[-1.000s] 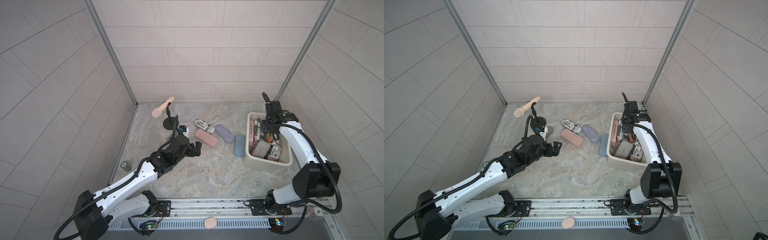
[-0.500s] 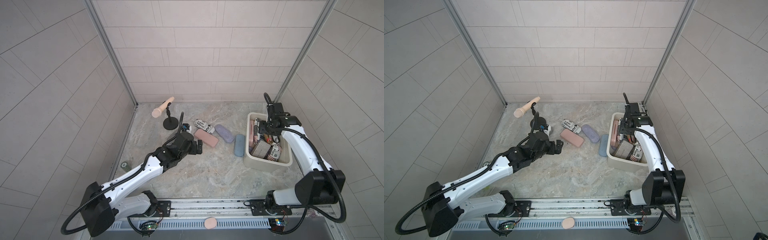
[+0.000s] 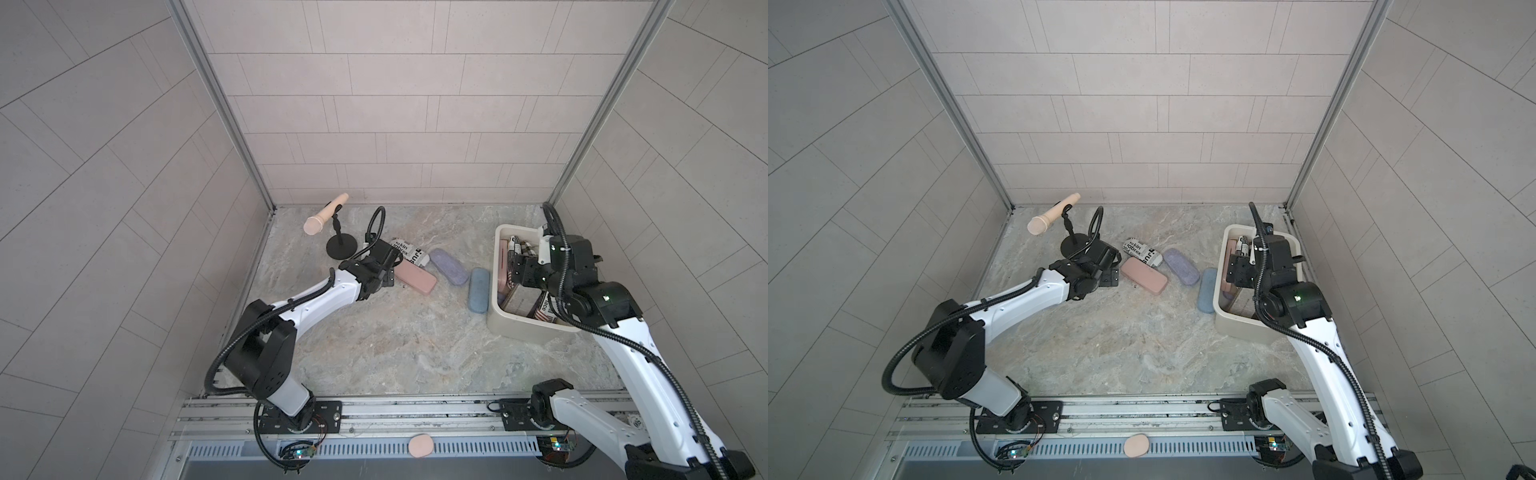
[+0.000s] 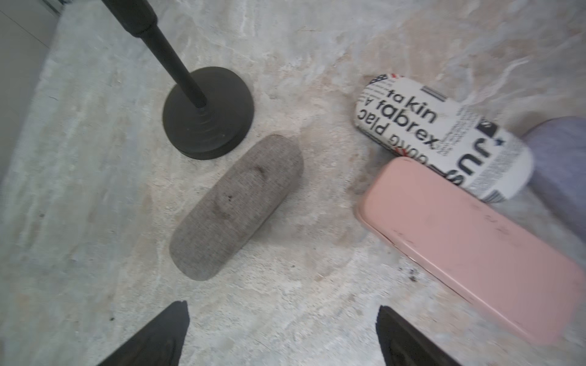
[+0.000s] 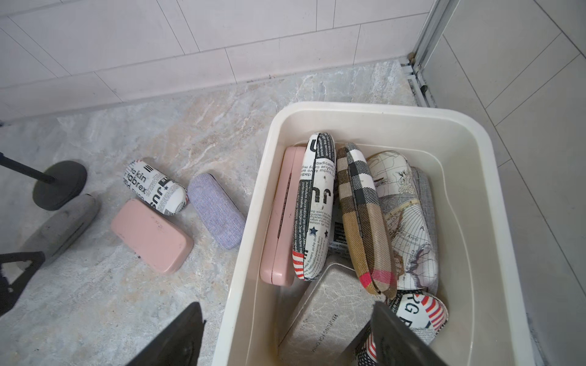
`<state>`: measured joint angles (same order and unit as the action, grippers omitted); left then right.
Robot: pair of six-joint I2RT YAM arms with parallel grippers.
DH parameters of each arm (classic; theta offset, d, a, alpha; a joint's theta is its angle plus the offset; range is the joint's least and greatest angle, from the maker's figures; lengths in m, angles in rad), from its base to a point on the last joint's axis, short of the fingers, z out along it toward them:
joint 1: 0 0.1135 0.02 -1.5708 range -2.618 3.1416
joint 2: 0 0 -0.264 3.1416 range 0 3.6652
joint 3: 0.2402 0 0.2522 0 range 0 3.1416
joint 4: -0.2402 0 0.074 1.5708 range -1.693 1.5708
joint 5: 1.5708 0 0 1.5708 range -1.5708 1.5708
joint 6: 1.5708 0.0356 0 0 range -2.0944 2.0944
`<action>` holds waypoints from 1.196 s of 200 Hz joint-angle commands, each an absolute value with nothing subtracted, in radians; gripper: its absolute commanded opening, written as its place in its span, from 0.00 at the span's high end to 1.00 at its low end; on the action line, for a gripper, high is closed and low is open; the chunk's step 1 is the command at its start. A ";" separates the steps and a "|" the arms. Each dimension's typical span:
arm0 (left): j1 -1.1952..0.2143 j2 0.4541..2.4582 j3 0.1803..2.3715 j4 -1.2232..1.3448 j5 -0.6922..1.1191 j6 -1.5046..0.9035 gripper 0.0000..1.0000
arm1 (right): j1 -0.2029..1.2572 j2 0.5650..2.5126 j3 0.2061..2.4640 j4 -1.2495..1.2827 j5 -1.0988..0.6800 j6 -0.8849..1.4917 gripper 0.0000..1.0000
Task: Put the glasses cases into the storage boxes
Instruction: Pick up the glasses case at the center of the board.
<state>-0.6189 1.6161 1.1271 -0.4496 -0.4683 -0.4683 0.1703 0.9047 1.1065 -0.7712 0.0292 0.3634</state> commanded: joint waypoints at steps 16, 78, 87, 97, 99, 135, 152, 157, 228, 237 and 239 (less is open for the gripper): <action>-0.577 1.700 1.157 -0.394 -0.654 -0.319 0.00 | 0.175 0.864 1.083 -0.720 0.020 0.382 0.12; -0.444 1.834 1.212 -0.305 -0.312 -0.187 0.00 | 0.175 0.849 1.081 -0.718 -0.006 0.371 0.12; -0.443 1.861 1.238 -0.326 -0.304 -0.174 0.00 | 0.175 0.847 1.081 -0.717 -0.010 0.373 0.12; -0.439 1.888 1.267 -0.354 -0.279 -0.167 0.00 | 0.176 0.844 1.081 -0.716 -0.009 0.376 0.12; -0.437 1.892 1.271 -0.357 -0.271 -0.166 0.00 | 0.175 0.845 1.083 -0.718 -0.008 0.377 0.12; -0.430 1.933 1.293 -0.382 -0.257 -0.186 0.03 | 0.175 0.840 1.092 -0.729 -0.004 0.371 0.12; -0.430 1.939 1.288 -0.375 -0.257 -0.198 0.04 | 0.175 0.842 1.094 -0.727 -0.005 0.368 0.12; -0.430 1.943 1.289 -0.375 -0.261 -0.206 0.04 | 0.176 0.842 1.095 -0.728 -0.006 0.367 0.12; -0.511 1.886 1.166 -0.354 -0.146 -0.367 0.12 | 0.175 0.831 1.092 -0.710 -0.019 0.373 0.14; -0.536 1.878 1.149 -0.349 -0.156 -0.388 0.12 | 0.175 0.828 1.093 -0.713 -0.017 0.369 0.14; -0.542 1.876 1.146 -0.346 -0.156 -0.393 0.12 | 0.175 0.828 1.092 -0.713 -0.016 0.368 0.14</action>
